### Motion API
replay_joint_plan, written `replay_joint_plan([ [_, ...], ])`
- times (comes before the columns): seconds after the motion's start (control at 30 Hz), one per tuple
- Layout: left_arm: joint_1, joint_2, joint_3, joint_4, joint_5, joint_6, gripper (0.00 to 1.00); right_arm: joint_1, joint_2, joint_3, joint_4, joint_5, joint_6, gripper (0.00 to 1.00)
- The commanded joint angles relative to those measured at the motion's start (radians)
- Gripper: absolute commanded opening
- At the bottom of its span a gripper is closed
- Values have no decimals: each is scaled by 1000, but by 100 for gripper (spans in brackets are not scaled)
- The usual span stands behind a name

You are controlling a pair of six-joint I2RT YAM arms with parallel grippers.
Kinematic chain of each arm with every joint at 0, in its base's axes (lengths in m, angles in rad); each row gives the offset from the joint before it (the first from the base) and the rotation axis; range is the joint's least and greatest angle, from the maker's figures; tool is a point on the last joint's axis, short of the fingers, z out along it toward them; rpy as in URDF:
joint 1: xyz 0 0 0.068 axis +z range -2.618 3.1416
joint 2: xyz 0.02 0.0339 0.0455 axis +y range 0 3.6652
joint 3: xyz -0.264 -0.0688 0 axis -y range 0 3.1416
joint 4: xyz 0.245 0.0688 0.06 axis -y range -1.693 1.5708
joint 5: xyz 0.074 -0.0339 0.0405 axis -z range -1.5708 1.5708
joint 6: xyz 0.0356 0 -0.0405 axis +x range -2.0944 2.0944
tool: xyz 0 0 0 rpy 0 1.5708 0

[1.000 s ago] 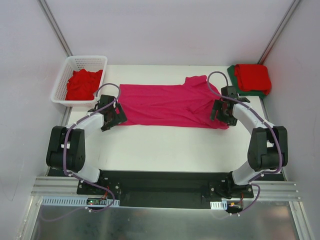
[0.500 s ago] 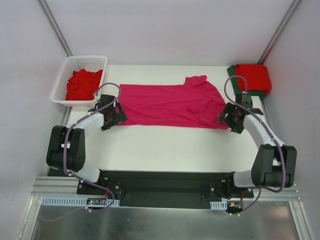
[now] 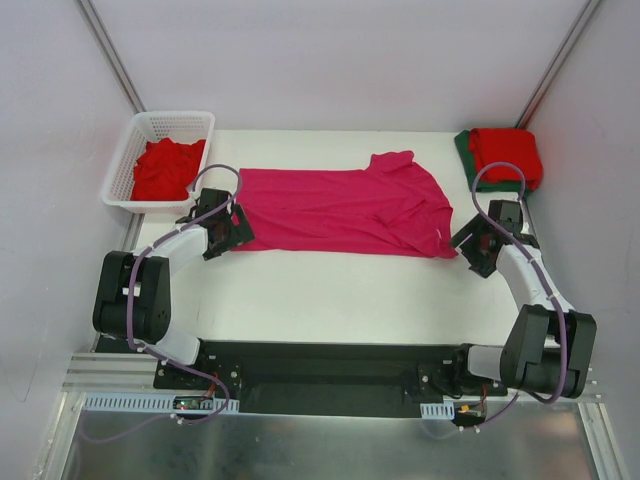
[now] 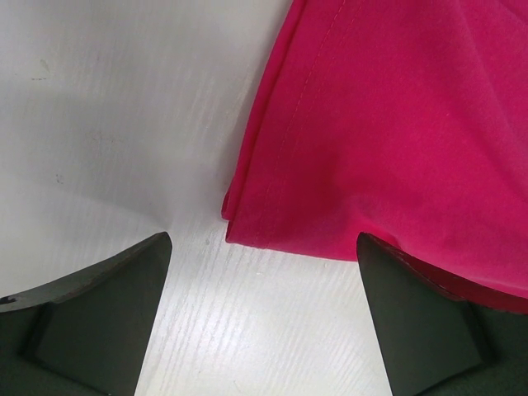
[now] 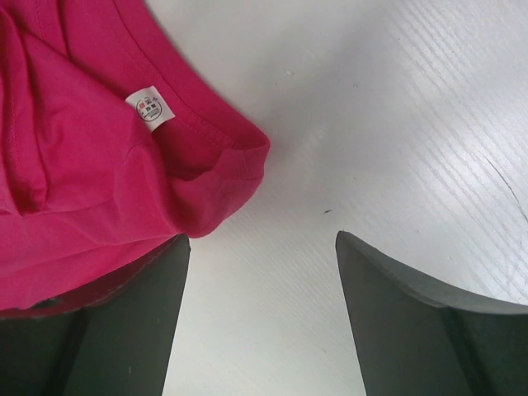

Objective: Fold and stack the t-shirts
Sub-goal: Fold the flattened tshirt in 1/3 of the way

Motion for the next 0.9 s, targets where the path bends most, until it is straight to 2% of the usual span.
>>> replay_joint_plan([
  [0.0,10,-3,28,19,-5,10,95,-18,29,23,55,-17,35,75],
  [0.87,22,6,25,24,-17,20,95,-33,217,101,113,-64,40,68],
])
